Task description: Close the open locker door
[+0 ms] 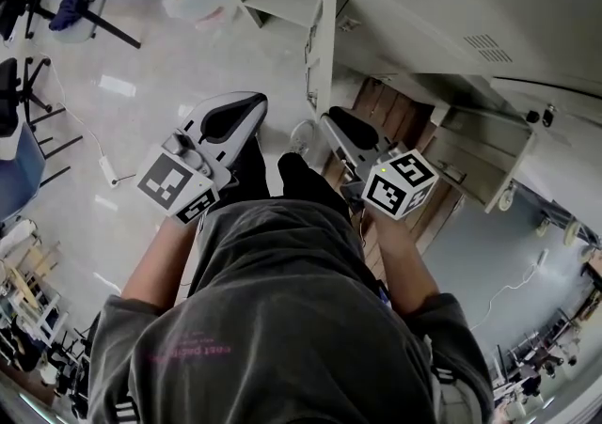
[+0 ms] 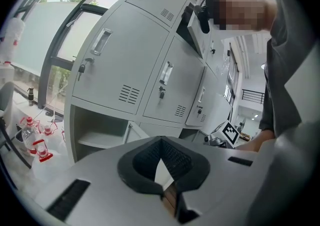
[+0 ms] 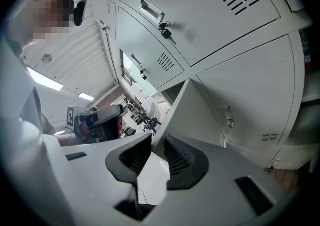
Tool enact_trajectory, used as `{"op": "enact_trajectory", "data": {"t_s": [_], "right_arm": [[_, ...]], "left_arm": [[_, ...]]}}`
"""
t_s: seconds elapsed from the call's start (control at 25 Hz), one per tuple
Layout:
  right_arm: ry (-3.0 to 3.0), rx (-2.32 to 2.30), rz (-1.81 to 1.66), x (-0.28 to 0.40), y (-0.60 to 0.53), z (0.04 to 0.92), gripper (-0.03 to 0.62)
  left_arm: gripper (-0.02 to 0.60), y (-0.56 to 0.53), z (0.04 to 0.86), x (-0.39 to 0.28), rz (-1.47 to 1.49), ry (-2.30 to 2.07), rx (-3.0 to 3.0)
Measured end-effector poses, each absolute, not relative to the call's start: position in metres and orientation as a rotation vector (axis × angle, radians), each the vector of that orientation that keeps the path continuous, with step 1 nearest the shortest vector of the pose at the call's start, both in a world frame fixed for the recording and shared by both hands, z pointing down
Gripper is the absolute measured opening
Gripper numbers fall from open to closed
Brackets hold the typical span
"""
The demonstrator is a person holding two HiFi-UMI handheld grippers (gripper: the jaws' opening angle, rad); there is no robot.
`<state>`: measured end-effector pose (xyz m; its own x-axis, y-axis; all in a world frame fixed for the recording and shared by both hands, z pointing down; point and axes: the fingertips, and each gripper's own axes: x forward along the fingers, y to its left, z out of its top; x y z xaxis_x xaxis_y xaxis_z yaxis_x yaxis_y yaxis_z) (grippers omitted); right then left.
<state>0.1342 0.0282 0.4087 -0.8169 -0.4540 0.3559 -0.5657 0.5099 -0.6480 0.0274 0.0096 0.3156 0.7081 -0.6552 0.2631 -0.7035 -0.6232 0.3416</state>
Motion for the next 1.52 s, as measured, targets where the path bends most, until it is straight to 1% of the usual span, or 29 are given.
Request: {"op": "enact_trajectory", "data": {"t_s": [0.36,0.84,1.28,1.52], "right_arm": [[-2.584,0.879,1.197,0.102,0.028,0.409,0.091],[-2.534,0.976,1.220,0.041,0.019,0.410,0.094],[-2.525,1.008,1.216,-0.022,-0.011,0.410,0.095],[-2.520,1.009,1.177,-0.051,-0.033,0.411,0.081]], "left_arm": [[0.008,0.004,0.320,-0.002,0.121,-1.031,2.491],[0.008,-0.006,0.331,-0.078,0.113,-0.975,2.491],[0.008,-0.033,0.340,-0.140,0.101,-0.965,2.480],[0.008,-0.047,0.343,-0.171,0.094,-0.974,2.474]]}}
